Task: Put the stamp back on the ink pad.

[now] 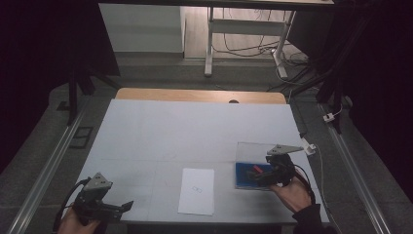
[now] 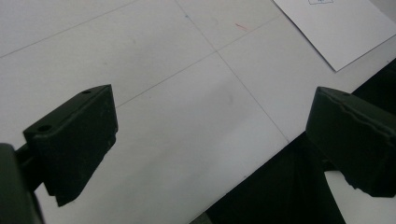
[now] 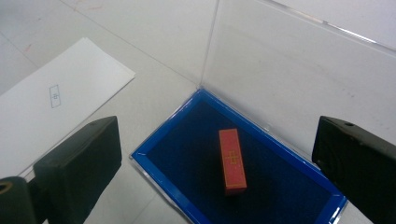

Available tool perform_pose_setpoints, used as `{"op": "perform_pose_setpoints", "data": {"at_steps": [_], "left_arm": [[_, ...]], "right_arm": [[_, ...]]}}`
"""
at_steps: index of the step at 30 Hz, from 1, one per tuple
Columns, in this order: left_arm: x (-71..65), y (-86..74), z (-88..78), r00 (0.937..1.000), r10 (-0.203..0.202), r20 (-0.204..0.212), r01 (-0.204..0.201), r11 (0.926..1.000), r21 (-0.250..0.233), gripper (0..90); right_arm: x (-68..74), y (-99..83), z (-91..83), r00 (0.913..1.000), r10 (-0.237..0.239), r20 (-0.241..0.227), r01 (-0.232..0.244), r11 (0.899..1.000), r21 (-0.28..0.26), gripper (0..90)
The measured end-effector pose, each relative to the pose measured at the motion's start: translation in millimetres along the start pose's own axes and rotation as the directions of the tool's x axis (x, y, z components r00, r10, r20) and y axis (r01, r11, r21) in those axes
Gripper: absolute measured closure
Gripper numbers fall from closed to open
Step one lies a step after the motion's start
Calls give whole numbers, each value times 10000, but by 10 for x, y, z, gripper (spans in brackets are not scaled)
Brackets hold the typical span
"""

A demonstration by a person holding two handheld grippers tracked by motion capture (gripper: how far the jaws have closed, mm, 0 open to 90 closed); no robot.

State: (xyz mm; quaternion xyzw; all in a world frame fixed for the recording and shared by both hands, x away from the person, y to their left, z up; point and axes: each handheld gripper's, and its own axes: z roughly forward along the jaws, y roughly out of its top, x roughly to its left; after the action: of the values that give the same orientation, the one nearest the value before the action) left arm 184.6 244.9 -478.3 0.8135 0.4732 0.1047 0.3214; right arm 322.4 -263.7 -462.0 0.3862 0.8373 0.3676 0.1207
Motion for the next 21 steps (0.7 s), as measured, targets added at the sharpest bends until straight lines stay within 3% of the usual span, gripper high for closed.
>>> {"op": "perform_pose_setpoints", "data": {"at_steps": [21], "left_arm": [[3,0,-1,10000,-28,11,28,10000,-12,27]], "right_arm": [[101,-110,-251,9997,-48,226,61,9981,-608,0]]}}
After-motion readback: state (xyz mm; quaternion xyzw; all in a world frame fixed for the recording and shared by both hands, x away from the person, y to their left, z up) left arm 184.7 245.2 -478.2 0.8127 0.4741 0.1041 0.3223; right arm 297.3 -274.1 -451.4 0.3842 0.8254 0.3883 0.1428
